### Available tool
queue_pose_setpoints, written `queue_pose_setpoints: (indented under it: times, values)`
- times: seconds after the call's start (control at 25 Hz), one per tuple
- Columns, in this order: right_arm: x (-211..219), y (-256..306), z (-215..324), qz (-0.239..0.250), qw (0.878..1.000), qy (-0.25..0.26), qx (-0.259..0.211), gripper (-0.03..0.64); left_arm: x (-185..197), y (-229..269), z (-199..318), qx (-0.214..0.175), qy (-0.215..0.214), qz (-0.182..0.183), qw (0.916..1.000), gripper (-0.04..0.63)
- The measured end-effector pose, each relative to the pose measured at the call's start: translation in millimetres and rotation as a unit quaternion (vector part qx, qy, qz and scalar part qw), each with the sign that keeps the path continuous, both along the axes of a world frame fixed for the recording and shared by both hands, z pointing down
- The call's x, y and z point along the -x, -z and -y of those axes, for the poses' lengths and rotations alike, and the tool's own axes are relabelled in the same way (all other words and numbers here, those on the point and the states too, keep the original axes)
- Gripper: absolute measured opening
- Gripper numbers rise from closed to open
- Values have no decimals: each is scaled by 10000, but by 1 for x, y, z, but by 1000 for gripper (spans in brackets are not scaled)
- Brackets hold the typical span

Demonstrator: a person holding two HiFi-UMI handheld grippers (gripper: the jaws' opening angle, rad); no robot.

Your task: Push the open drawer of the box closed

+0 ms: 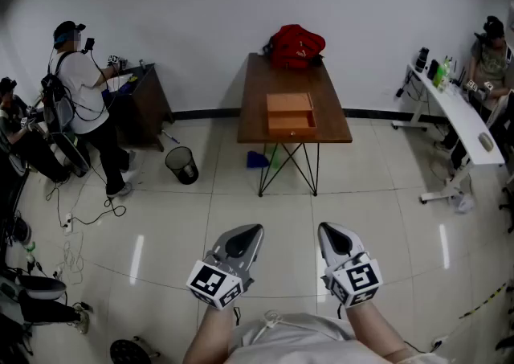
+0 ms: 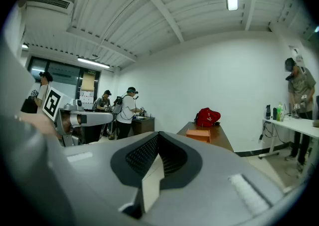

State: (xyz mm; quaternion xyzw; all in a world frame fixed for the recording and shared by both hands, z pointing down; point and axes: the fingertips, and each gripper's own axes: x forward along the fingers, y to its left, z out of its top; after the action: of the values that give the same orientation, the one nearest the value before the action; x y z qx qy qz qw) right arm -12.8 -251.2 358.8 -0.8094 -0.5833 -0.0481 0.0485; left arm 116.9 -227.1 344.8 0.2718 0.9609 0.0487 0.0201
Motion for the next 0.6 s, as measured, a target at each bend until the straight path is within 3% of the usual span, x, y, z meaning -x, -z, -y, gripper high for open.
queue_pose_setpoints:
  times: [0.24, 0.36, 0.6]
  values:
    - [-4, -32, -25, 30, 9997, -128, -197, 6, -5, -14, -21, 193, -53, -113, 9997, 6]
    - [-4, -38, -42, 74, 9996, -104, -257, 6, 3, -9, -38, 111, -143, 103, 9998, 6]
    - [12, -45, -98, 20, 9997, -134, -217, 6, 15, -27, -90, 147, 45, -168, 9997, 6]
